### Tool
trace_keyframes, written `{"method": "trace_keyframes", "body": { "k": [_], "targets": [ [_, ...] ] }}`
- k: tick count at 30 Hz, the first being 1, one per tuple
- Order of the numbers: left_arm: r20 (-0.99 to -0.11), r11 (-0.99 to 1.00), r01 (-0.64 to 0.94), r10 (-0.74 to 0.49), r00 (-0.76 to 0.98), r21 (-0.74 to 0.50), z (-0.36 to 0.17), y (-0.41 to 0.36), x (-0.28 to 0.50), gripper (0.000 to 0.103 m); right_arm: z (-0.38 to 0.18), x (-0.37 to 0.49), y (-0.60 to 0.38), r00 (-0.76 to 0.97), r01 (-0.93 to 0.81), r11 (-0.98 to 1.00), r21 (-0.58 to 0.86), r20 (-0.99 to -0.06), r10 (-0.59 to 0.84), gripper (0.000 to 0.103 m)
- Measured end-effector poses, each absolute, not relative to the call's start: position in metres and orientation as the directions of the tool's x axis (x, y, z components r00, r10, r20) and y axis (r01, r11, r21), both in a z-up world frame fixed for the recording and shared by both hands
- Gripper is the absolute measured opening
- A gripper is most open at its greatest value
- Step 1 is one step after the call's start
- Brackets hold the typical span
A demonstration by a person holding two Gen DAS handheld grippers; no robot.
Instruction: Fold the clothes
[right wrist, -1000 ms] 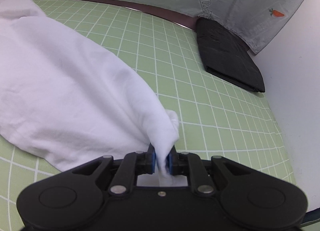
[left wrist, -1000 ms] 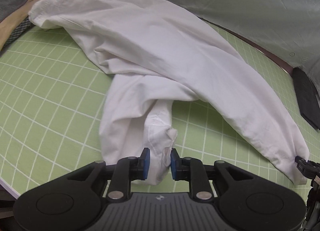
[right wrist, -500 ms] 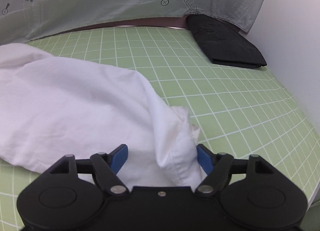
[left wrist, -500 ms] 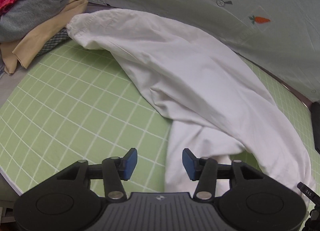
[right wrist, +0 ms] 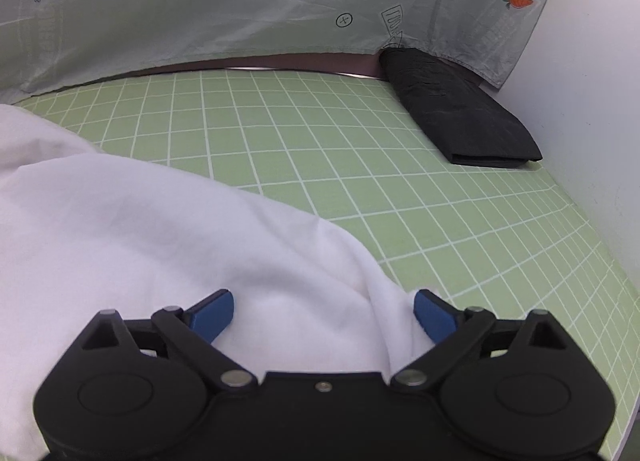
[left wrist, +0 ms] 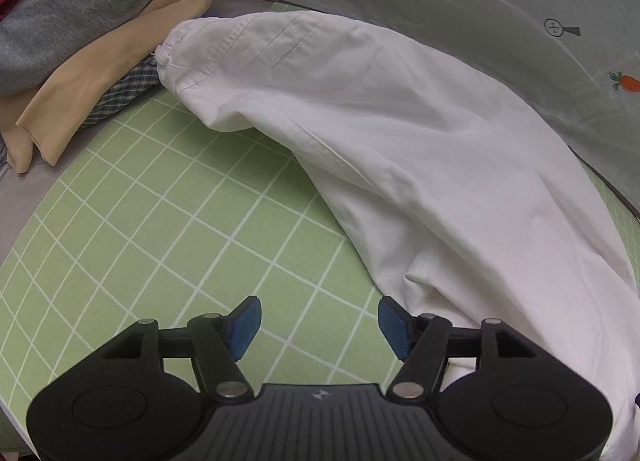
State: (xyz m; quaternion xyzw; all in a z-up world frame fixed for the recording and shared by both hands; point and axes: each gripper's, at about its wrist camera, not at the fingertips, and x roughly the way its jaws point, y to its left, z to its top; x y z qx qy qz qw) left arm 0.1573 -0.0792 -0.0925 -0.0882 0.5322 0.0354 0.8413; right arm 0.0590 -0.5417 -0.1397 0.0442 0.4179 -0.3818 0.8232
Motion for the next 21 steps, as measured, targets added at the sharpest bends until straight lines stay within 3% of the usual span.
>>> {"method": "trace_keyframes", "body": {
  "k": [8, 13, 18, 19, 20, 21],
  "targets": [
    [-0.876, 0.967, -0.211, -0.024, 0.481, -0.143, -0.088, -0.071, 0.205, 0.073, -0.149, 0.092, -0.561, 0.398, 0.585, 0.774, -0.241, -0.747, -0.533, 0.103],
    [-0.877, 0.964, -0.229, -0.011, 0.480, -0.138, -0.087, -0.075, 0.229, 0.073, -0.152, 0.098, -0.578, 0.426, 0.607, 0.786, -0.116, -0.788, -0.444, 0.102],
    [-0.880, 0.972, -0.209, 0.002, 0.474, -0.110, -0.090, -0.088, 0.241, 0.073, -0.150, 0.090, -0.579, 0.475, 0.578, 0.815, -0.027, -0.801, -0.363, 0.083],
    [-0.881, 0.973, -0.202, 0.000, 0.472, -0.108, -0.091, -0.091, 0.243, 0.073, -0.148, 0.090, -0.579, 0.494, 0.551, 0.834, -0.009, -0.803, -0.334, 0.063],
    [-0.883, 0.974, -0.198, -0.003, 0.469, -0.108, -0.093, -0.093, 0.244, 0.073, -0.145, 0.091, -0.578, 0.506, 0.527, 0.850, 0.003, -0.805, -0.311, 0.051],
    [-0.884, 0.975, -0.194, -0.005, 0.467, -0.109, -0.093, -0.095, 0.244, 0.073, -0.143, 0.094, -0.576, 0.499, 0.514, 0.858, -0.013, -0.809, -0.311, 0.047]
  ]
}}
